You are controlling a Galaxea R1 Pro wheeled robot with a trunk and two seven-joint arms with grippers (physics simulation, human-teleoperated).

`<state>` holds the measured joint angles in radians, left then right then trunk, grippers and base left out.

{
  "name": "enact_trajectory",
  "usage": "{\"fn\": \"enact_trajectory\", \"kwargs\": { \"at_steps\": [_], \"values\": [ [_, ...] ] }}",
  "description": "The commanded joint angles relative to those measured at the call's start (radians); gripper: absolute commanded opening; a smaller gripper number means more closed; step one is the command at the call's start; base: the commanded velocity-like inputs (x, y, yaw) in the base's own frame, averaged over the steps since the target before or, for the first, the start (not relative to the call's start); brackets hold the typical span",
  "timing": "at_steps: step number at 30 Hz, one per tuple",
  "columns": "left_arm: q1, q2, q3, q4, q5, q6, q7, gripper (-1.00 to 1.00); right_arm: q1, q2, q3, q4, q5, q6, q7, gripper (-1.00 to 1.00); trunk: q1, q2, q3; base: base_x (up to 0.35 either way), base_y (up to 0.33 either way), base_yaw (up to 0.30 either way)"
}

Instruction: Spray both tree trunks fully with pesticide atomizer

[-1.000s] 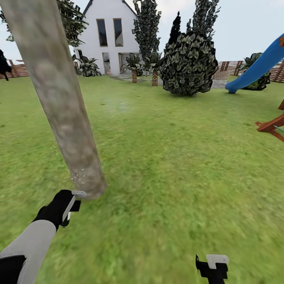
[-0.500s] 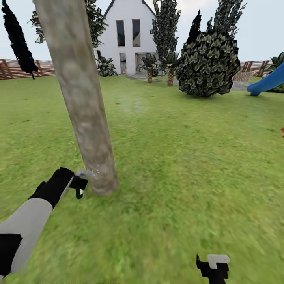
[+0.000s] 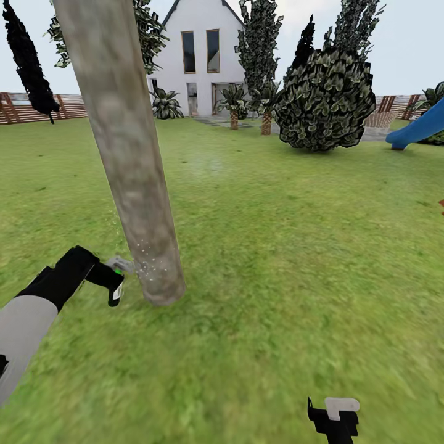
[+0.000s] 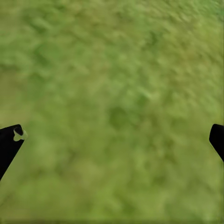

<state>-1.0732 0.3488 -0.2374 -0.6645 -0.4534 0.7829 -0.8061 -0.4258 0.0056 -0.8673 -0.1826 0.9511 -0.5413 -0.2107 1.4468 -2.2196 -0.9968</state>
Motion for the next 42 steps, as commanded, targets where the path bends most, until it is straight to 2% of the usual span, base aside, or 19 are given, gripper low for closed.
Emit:
{"fn": "enact_trajectory", "kwargs": {
  "at_steps": [1, 5, 7, 9, 10, 11, 13, 15, 26, 30, 34, 42],
  "values": [
    [-0.001, 0.005, -0.005, -0.004, -0.003, 0.004, -0.013, -1.00, -0.001, 0.000, -0.006, 0.000, 0.011, -0.002, -0.006, 1.00, 0.000, 0.000, -0.001, 0.000, 0.000, 0.000],
    [-0.015, -0.005, -0.008, -0.068, -0.004, 0.017, -0.030, -1.00, -0.001, 0.000, -0.006, 0.000, 0.011, -0.002, -0.006, 1.00, 0.000, 0.000, -0.001, 0.000, 0.000, 0.000],
    [-0.033, 0.011, -0.008, -0.080, -0.011, 0.018, -0.055, -1.00, -0.001, 0.000, -0.006, 0.000, 0.011, -0.002, -0.006, 1.00, 0.000, 0.000, -0.001, 0.000, 0.000, 0.000],
    [-0.047, 0.052, -0.007, -0.081, -0.044, 0.018, -0.090, -1.00, -0.001, 0.000, -0.007, 0.000, 0.011, -0.002, -0.006, 1.00, 0.000, 0.000, -0.001, 0.000, 0.000, 0.000],
    [-0.048, 0.065, -0.008, -0.082, -0.062, 0.018, -0.130, -1.00, -0.001, 0.000, -0.007, 0.000, 0.011, -0.002, -0.006, 1.00, 0.000, 0.000, -0.001, 0.000, 0.000, 0.000],
    [-0.045, 0.070, -0.008, -0.082, -0.084, 0.017, -0.159, -1.00, -0.001, 0.000, -0.006, 0.000, 0.011, -0.002, -0.006, 1.00, 0.000, 0.000, -0.001, 0.000, 0.000, 0.000],
    [-0.042, 0.071, -0.007, -0.082, -0.126, 0.018, -0.175, -1.00, -0.001, 0.000, -0.006, 0.000, 0.011, -0.002, -0.006, 1.00, 0.000, 0.000, -0.001, 0.000, 0.000, 0.000],
    [-0.039, 0.069, -0.008, -0.082, -0.144, 0.018, -0.182, -1.00, -0.001, 0.000, -0.006, 0.000, 0.011, -0.002, -0.006, 1.00, 0.000, 0.000, -0.001, 0.000, 0.000, 0.000],
    [-0.036, 0.066, -0.007, -0.083, -0.148, 0.019, -0.182, -1.00, -0.001, 0.002, -0.006, 0.000, 0.011, -0.002, -0.006, 1.00, 0.000, 0.000, -0.001, 0.165, 0.191, 0.000],
    [-0.036, 0.065, -0.002, -0.107, -0.148, 0.021, -0.182, -1.00, -0.001, 0.002, -0.006, 0.000, 0.011, -0.003, -0.006, 1.00, 0.000, 0.000, -0.001, 0.011, 0.103, 0.000],
    [-0.036, 0.064, -0.002, -0.142, -0.145, 0.029, -0.182, -1.00, -0.001, 0.002, -0.006, 0.000, 0.011, -0.003, -0.006, 1.00, 0.000, 0.000, -0.001, -0.168, -0.148, 0.000],
    [-0.035, 0.062, -0.003, -0.145, -0.147, 0.041, -0.182, -1.00, -0.001, 0.002, -0.006, 0.000, 0.011, -0.002, -0.006, 1.00, 0.000, 0.000, -0.001, -0.124, -0.274, 0.000]
  ]
}}
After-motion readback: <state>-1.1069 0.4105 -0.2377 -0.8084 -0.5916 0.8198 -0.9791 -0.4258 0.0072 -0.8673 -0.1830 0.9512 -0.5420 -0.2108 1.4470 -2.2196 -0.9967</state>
